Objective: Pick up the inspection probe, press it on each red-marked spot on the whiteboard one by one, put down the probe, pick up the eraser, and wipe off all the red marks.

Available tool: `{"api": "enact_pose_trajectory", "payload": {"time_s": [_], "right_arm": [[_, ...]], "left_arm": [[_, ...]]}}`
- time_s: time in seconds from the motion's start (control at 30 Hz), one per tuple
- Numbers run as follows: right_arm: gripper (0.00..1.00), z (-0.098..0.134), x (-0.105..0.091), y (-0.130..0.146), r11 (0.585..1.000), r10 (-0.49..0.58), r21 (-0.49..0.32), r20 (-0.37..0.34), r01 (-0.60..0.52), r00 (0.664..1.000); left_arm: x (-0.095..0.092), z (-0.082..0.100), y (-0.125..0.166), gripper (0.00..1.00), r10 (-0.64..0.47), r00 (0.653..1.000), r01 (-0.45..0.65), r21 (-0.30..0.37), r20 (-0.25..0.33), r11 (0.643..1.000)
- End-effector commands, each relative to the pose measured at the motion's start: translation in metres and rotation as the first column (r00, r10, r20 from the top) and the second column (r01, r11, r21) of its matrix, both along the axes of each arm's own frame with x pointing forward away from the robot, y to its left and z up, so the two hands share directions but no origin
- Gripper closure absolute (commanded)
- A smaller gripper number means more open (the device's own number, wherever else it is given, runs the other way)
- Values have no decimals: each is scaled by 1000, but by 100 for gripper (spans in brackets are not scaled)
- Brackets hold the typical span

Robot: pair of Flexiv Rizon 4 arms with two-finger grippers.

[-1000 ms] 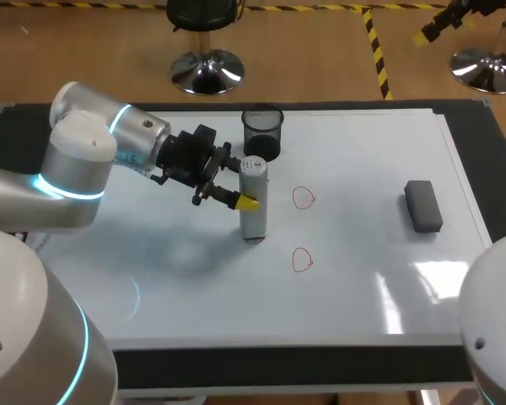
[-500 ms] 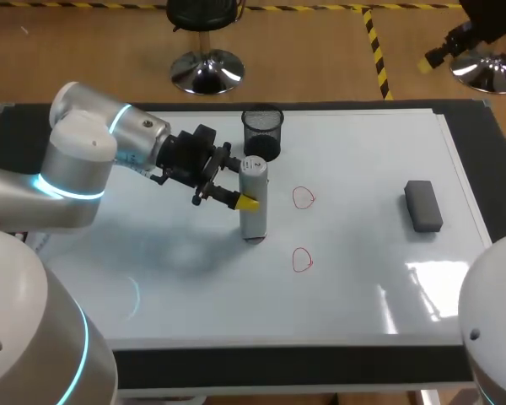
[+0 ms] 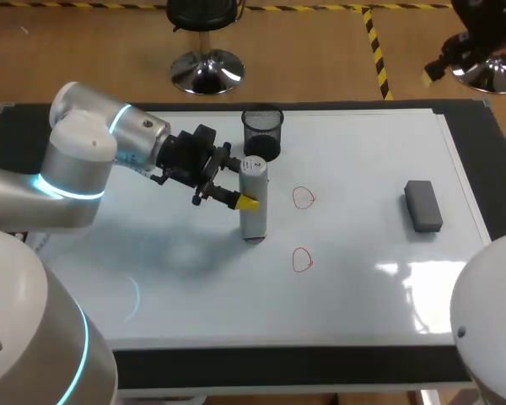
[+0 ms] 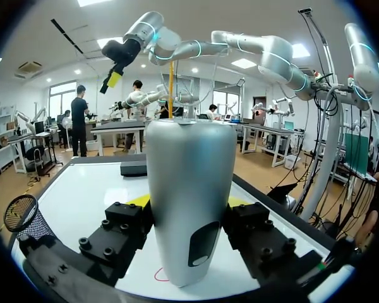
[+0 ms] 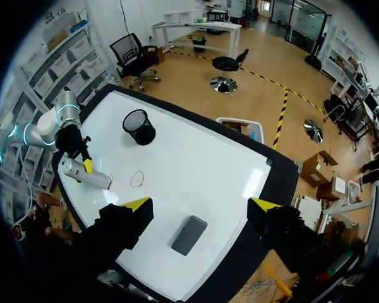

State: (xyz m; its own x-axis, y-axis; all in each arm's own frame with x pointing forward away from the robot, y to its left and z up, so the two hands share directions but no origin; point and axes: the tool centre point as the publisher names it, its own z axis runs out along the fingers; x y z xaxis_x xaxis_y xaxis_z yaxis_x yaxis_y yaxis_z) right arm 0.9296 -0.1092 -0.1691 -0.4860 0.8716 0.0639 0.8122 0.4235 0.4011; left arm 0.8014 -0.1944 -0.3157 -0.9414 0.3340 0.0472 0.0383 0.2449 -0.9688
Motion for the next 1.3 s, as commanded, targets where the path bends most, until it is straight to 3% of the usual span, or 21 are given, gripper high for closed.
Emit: {"api": "enact_pose_trajectory", "payload": {"time_s": [0.03, 0.2, 1.17, 1.3], "right_arm": [[0, 6, -18, 0, 999, -34, -21, 8, 34, 999], [0, 3, -31, -2, 991, -130, -42, -45, 128, 991], [0, 3, -31, -2, 991, -130, -42, -45, 128, 991], [0, -3, -29, -4, 982, -189, -44, -60, 186, 980]], "left_arm": [[-1, -9, 0, 100, 1, 1000, -1, 0, 0, 1000], [-1, -9, 0, 100, 1, 1000, -1, 0, 0, 1000], [-1, -9, 0, 100, 1, 1000, -1, 0, 0, 1000], [-1, -9, 0, 100, 1, 1000, -1, 0, 0, 1000]]}}
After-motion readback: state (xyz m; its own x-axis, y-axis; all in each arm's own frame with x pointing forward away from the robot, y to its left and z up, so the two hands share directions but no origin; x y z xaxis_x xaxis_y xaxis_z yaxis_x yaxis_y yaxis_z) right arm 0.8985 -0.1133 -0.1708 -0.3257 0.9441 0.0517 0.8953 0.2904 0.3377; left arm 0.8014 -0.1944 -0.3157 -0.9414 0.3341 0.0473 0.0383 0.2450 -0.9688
